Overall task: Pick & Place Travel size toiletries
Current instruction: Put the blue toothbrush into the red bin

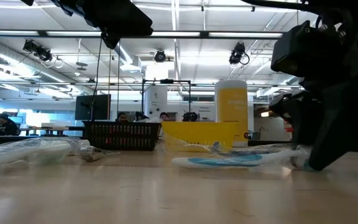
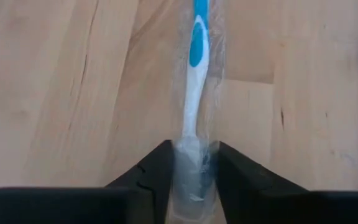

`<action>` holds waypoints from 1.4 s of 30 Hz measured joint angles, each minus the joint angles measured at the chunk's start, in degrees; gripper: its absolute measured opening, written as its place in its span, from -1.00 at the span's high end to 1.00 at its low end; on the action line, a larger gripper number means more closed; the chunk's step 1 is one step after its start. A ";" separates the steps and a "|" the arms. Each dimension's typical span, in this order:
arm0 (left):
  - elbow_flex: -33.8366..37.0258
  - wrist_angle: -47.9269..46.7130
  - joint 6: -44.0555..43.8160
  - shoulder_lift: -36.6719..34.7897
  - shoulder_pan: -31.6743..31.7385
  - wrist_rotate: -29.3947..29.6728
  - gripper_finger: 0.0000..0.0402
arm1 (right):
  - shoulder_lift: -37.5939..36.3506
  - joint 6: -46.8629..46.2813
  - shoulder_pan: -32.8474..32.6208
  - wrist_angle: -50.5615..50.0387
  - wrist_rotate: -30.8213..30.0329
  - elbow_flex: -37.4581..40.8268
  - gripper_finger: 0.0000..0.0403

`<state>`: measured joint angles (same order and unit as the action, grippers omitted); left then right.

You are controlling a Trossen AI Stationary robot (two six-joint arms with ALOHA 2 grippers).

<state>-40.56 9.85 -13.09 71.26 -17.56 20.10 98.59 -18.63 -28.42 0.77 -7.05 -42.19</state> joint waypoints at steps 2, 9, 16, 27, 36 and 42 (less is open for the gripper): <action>0.00 0.00 -0.01 0.00 0.00 0.00 0.49 | 0.02 -0.36 0.02 0.36 0.02 0.00 0.48; 0.00 0.28 -0.01 -0.02 0.02 -0.69 0.49 | -0.63 -0.46 0.74 0.70 0.09 -1.10 0.51; 0.00 0.87 -1.28 0.00 0.17 -4.03 0.49 | -2.14 5.35 4.43 0.48 0.04 -4.47 0.52; -0.60 11.82 -2.41 9.80 3.19 -16.81 0.41 | -2.14 16.99 11.56 -3.55 -0.33 -8.27 0.52; -9.60 2.97 4.98 21.44 5.28 -16.39 0.02 | -2.14 15.86 14.38 -3.00 4.17 -8.24 0.52; -13.74 1.43 5.62 28.45 5.64 -17.37 -0.02 | -2.14 13.55 15.67 -2.85 4.20 -8.24 0.52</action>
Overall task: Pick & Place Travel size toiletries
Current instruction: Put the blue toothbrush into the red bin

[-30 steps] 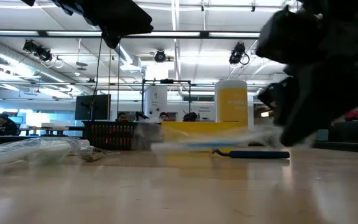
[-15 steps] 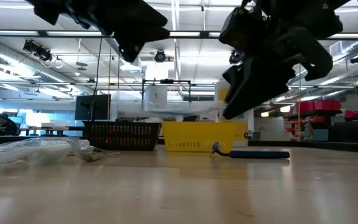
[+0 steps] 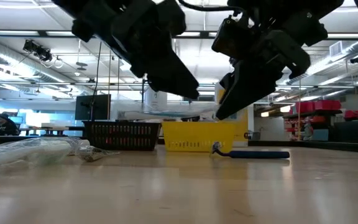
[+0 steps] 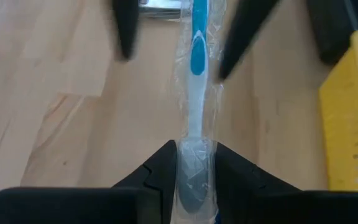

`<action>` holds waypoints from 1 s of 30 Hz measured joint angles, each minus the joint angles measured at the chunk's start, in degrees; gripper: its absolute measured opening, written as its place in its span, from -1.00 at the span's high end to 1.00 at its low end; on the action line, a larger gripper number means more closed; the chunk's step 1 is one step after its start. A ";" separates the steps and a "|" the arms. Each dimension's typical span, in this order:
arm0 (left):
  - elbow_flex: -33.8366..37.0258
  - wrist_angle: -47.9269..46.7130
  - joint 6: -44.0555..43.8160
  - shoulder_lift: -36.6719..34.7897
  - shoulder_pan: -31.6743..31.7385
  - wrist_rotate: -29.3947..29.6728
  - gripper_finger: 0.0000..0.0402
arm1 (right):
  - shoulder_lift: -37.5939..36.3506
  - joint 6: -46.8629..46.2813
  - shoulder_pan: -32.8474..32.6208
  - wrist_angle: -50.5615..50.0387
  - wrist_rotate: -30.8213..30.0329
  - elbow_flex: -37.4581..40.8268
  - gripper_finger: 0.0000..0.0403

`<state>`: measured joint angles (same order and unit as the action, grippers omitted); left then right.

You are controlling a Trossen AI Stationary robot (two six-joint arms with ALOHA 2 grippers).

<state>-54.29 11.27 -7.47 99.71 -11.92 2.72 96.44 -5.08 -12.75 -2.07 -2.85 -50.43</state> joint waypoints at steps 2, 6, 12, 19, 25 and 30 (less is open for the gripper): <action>-0.88 -0.04 0.41 1.12 -0.01 -0.30 0.00 | 0.00 -0.05 0.29 -0.04 -0.03 0.00 0.52; -1.41 -0.65 -0.59 2.09 0.13 0.41 0.05 | -0.02 -0.04 0.42 0.12 0.00 0.00 0.52; -1.50 -4.10 -0.81 2.08 1.15 2.13 0.10 | -0.02 -0.06 0.44 2.51 -0.07 0.04 0.52; -1.50 -5.40 1.68 2.06 1.27 2.11 0.11 | -0.02 -0.04 0.79 4.89 -0.04 0.04 0.52; -1.48 -5.45 2.32 2.06 1.35 2.55 0.29 | -0.02 -0.05 1.18 6.87 -0.02 0.04 0.52; -1.48 -5.36 3.44 2.06 1.53 3.32 0.68 | -0.02 -0.04 1.22 7.43 -0.04 0.04 0.52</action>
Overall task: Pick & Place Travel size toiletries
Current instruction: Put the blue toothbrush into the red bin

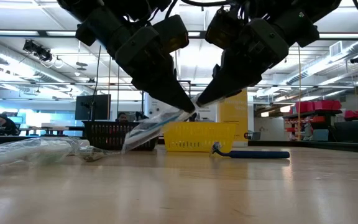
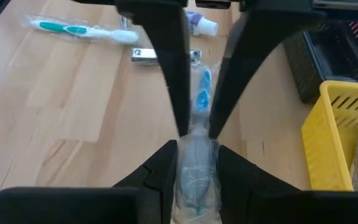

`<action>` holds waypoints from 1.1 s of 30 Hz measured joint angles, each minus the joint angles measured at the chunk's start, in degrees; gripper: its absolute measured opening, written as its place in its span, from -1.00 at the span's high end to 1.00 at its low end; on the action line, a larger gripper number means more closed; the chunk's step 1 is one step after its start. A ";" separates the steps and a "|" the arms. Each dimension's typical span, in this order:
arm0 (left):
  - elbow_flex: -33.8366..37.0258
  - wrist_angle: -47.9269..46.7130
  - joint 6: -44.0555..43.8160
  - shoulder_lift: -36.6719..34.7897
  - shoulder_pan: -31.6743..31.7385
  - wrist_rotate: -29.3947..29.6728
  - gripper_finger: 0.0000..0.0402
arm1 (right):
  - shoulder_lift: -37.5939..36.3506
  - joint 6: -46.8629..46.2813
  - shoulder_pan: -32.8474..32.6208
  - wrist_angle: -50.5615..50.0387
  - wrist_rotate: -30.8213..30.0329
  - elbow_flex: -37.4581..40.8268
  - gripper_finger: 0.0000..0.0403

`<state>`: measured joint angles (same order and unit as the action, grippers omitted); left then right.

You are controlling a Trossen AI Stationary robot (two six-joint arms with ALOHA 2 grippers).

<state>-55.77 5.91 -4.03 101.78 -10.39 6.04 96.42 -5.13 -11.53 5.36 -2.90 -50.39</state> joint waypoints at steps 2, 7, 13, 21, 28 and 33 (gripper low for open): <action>0.00 0.02 0.00 0.00 0.00 0.40 0.81 | 0.00 0.00 0.00 -0.10 -0.03 0.00 0.52; 0.03 0.02 -0.01 0.00 0.00 0.74 0.86 | 0.00 -0.55 0.00 -0.26 -0.02 0.00 0.49; 0.04 -0.70 -2.51 0.00 -0.60 -0.12 0.79 | -0.07 -1.11 0.00 -2.01 0.11 0.00 0.26; -1.13 -8.13 -2.61 -3.40 -2.57 3.76 0.85 | -0.09 -8.25 -0.47 -6.68 0.02 0.00 -0.13; -7.32 -27.58 -1.33 -12.51 -2.10 20.31 0.85 | -0.09 -9.01 -1.80 -7.93 -1.68 0.00 -0.26; -8.37 -35.18 -1.53 -16.81 1.56 26.02 0.85 | -0.09 -9.01 -2.30 -7.94 -4.54 0.00 -0.23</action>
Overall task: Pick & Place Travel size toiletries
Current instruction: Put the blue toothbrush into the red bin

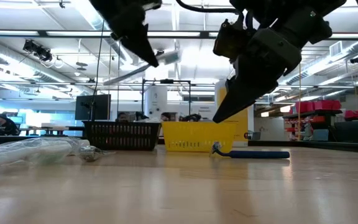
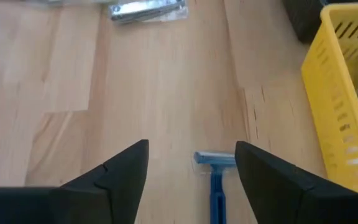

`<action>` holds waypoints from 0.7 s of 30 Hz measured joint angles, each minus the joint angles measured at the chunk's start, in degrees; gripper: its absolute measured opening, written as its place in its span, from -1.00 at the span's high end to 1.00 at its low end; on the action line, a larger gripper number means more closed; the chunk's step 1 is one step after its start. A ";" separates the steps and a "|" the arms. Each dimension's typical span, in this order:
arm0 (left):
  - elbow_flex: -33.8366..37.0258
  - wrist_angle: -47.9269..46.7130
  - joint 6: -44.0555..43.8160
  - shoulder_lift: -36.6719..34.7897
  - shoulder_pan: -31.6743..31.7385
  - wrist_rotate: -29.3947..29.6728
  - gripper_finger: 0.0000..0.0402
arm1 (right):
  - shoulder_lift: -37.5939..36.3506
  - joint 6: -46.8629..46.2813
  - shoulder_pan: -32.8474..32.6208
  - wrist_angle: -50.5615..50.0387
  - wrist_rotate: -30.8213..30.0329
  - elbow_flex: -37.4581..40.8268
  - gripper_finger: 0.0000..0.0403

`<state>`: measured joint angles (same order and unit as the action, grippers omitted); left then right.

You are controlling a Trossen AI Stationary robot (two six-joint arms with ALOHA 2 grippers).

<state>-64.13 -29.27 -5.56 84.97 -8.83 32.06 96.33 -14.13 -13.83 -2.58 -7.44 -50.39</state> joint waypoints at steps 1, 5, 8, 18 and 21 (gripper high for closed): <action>0.02 -0.33 0.02 -0.27 1.17 0.97 0.85 | 0.00 -0.01 -0.01 0.06 0.00 0.00 -0.22; 0.43 -0.83 0.42 -0.18 7.46 1.55 0.85 | 0.00 -0.01 -0.02 0.06 -0.02 0.00 -0.16; 0.42 0.16 3.01 1.72 12.53 1.39 0.85 | 0.00 0.00 -0.02 0.06 -0.02 0.00 -0.12; 0.41 7.46 6.30 11.30 25.03 -1.04 0.85 | 0.00 0.10 -0.09 -0.03 -0.02 0.00 -0.13; 0.41 7.98 7.31 13.58 26.44 -1.35 0.85 | 0.00 0.62 -0.09 -0.17 -0.01 0.00 -0.16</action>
<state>-63.72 -21.29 1.75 98.55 17.61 30.71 96.33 -13.51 -13.91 -2.75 -7.45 -50.39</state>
